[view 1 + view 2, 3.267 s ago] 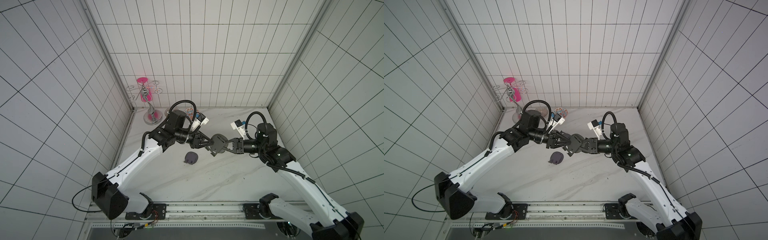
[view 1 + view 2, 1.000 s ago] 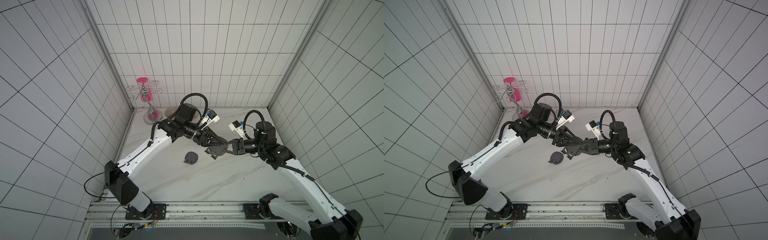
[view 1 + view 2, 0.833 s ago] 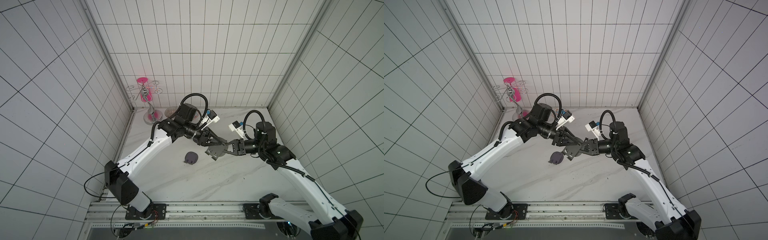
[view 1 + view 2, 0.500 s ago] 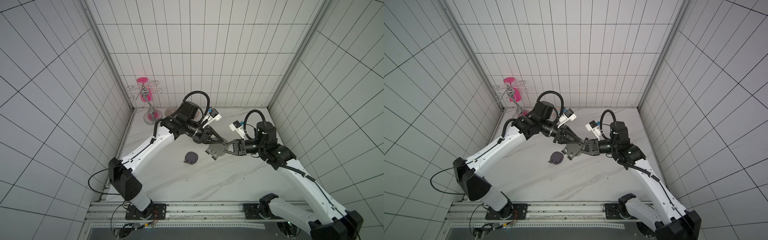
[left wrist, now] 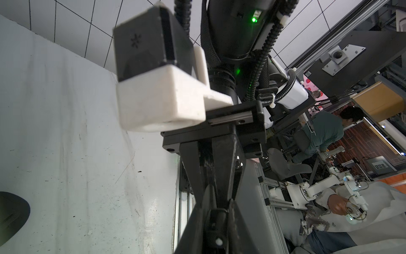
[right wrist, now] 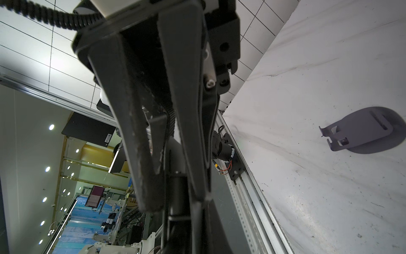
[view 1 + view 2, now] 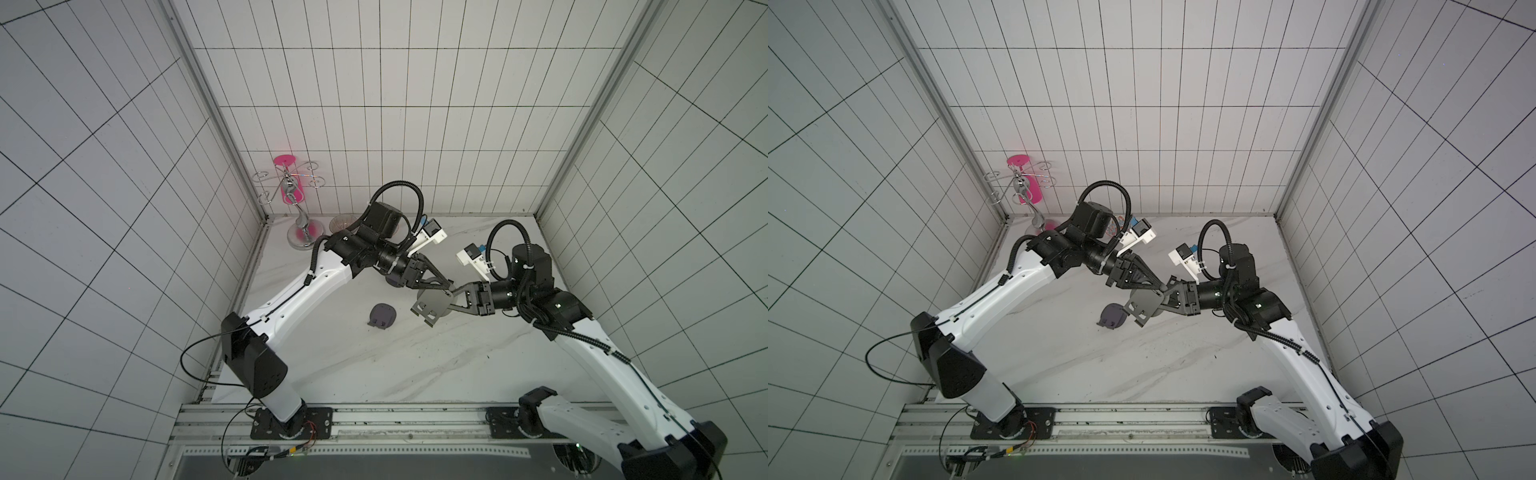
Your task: Open the phone stand
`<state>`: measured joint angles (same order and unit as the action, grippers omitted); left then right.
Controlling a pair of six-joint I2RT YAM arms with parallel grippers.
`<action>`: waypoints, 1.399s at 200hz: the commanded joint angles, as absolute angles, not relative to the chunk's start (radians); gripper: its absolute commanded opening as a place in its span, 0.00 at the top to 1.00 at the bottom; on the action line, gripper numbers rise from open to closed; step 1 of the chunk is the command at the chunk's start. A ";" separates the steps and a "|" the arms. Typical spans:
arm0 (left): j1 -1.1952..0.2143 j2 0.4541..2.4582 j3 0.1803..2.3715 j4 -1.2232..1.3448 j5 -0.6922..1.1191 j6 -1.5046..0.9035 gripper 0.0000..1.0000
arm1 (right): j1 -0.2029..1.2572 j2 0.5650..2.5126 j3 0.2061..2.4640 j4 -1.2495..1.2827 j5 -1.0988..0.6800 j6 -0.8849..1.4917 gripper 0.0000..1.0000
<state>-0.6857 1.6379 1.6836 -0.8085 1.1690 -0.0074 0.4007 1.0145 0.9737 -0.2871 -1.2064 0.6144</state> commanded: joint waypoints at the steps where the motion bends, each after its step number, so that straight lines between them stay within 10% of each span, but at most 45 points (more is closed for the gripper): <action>1: -0.724 1.633 1.651 -0.833 1.073 0.107 0.97 | 0.394 1.020 1.038 -0.245 -1.202 0.714 1.00; 38: -0.723 1.608 1.629 -0.840 1.048 0.118 0.68 | 0.382 1.034 1.069 -0.256 -1.233 0.735 1.00; 62: -0.723 1.590 1.606 -0.842 1.045 0.127 0.66 | 0.368 1.061 1.091 -0.330 -1.241 0.700 1.00; 126: -0.724 1.595 1.583 -0.830 1.076 0.136 1.00 | 0.364 1.128 1.159 -0.442 -1.250 0.620 1.00; 280: -0.665 1.485 1.478 -0.456 1.179 -0.123 1.00 | 0.331 1.313 1.168 -0.444 -1.240 0.627 1.00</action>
